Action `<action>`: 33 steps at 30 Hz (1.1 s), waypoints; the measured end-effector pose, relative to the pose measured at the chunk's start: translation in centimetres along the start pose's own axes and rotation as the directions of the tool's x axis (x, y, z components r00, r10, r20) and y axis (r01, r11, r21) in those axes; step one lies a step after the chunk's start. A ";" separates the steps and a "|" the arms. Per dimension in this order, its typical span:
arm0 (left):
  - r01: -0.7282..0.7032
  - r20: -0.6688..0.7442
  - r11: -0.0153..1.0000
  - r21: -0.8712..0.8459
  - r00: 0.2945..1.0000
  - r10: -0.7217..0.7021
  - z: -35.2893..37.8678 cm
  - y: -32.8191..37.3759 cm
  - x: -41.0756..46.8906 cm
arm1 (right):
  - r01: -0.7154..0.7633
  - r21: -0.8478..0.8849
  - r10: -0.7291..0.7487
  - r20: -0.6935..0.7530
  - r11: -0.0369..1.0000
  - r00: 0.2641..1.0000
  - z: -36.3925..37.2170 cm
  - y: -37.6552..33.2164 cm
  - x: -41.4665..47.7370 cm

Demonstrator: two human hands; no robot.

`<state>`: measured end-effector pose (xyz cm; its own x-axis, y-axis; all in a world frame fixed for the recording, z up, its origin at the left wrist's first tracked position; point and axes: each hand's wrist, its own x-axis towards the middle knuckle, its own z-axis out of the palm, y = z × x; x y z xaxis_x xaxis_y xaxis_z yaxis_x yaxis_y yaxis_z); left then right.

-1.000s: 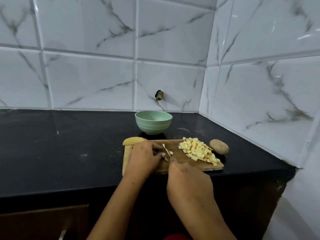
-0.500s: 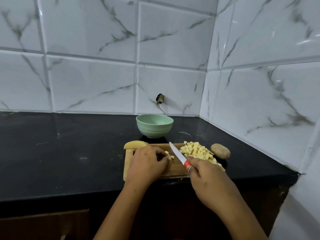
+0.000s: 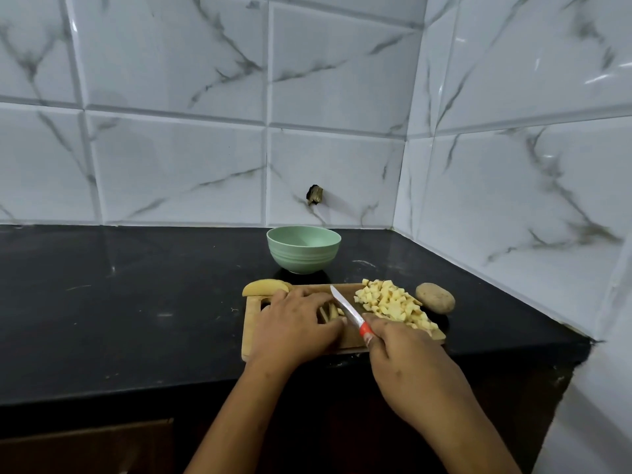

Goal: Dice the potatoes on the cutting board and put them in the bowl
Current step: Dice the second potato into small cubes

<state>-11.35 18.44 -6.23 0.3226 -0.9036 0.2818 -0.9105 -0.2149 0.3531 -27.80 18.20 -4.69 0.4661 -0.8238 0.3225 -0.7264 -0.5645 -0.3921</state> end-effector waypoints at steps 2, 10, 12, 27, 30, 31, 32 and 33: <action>0.011 -0.033 1.000 -0.011 0.999 -0.011 0.1 -0.1 -0.1 | 0.002 -0.045 -0.001 0.024 0.999 1.000 0.1 -0.1 -0.2; 0.009 -0.166 0.994 -0.110 0.986 -0.027 0.5 -0.5 0.0 | -0.088 -0.144 0.080 -0.058 0.986 0.995 0.0 1.1 0.7; 0.015 -0.201 0.992 -0.128 0.979 -0.041 0.4 -0.4 0.0 | -0.034 -0.115 0.028 -0.052 0.993 0.998 0.1 0.8 0.4; 0.040 -0.083 0.984 -0.175 0.995 -0.055 -0.9 -0.5 1.9 | 0.022 -0.121 -0.024 -0.015 0.992 1.000 -0.4 0.2 0.7; -0.016 -0.074 0.994 -0.107 0.997 0.008 -1.5 -0.5 2.6 | 0.025 -0.127 -0.026 -0.007 0.992 1.000 -0.4 0.4 0.7; -0.029 -0.059 0.995 -0.094 0.998 0.023 -1.6 -0.5 2.9 | 0.023 -0.127 -0.024 -0.004 0.992 1.000 -0.4 0.4 0.7; -0.041 -0.043 0.996 -0.084 0.998 0.038 -1.8 -0.3 3.3 | 0.019 -0.126 -0.019 0.000 0.992 1.000 -0.5 0.5 0.7; -0.052 -0.031 0.996 -0.071 0.998 0.050 -1.9 -0.3 3.6 | 0.016 -0.125 -0.016 0.001 0.992 1.000 -0.5 0.5 0.7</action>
<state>-9.44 15.92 -3.59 0.2841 -0.9015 0.3264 -0.9056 -0.1405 0.4002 -28.13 17.35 -4.24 0.4786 -0.8145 0.3279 -0.7759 -0.5671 -0.2762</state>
